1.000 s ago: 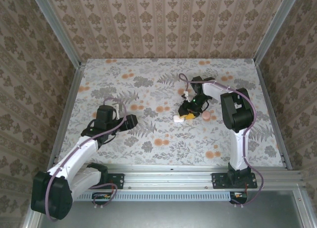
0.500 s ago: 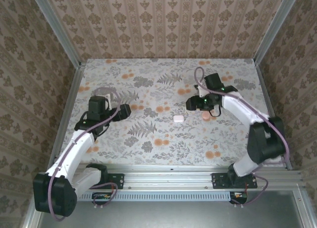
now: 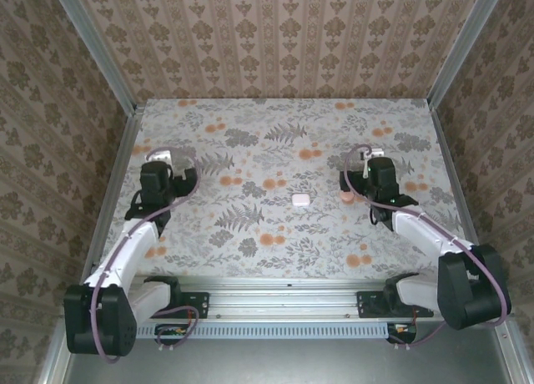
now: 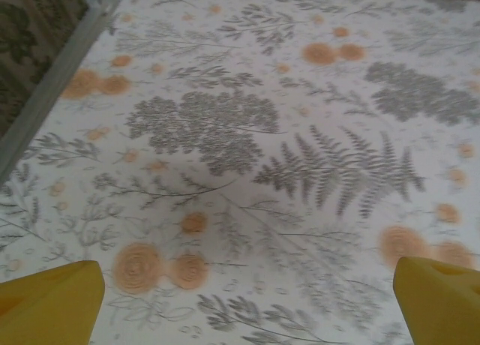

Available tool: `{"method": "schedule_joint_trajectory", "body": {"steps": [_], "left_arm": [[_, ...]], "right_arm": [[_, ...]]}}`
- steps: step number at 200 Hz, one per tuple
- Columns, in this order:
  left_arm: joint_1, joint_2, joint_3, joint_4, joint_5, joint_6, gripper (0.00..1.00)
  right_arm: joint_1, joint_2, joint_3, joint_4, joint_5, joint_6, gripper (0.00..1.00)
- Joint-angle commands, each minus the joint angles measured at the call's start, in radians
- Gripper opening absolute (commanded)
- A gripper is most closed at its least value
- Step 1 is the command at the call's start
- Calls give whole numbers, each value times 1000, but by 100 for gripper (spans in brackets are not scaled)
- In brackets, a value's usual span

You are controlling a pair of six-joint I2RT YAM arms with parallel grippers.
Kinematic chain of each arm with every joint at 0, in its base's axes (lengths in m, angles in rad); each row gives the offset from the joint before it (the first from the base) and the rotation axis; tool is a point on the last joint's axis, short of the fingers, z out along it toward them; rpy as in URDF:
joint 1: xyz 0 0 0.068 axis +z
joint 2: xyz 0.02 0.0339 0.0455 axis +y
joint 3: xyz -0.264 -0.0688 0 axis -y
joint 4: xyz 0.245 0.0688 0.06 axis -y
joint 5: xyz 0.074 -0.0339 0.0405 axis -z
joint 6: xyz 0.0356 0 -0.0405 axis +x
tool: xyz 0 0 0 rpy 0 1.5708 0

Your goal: Insert the wireless bluetooth earbuds into the charging case

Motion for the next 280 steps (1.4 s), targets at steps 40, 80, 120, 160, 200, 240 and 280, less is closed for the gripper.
{"method": "schedule_joint_trajectory", "body": {"steps": [40, 80, 120, 160, 200, 240, 280], "left_arm": [[87, 205, -149, 506, 3, 199, 100], [95, 371, -201, 812, 103, 206, 100], [95, 509, -188, 941, -29, 174, 100], [75, 495, -175, 887, -37, 178, 100], [73, 492, -173, 873, -35, 178, 100], [74, 492, -173, 872, -35, 177, 100], [74, 492, -173, 873, -35, 178, 100]], "right_arm": [[-72, 19, -181, 403, 21, -68, 100], [-81, 103, -243, 686, -34, -114, 100], [-85, 319, -225, 849, 1, -108, 100], [-163, 318, -159, 715, -130, -57, 100], [-164, 318, -159, 718, -132, -55, 100], [-164, 318, -159, 718, -133, -55, 100], [-165, 318, -160, 717, -135, -54, 100]]}}
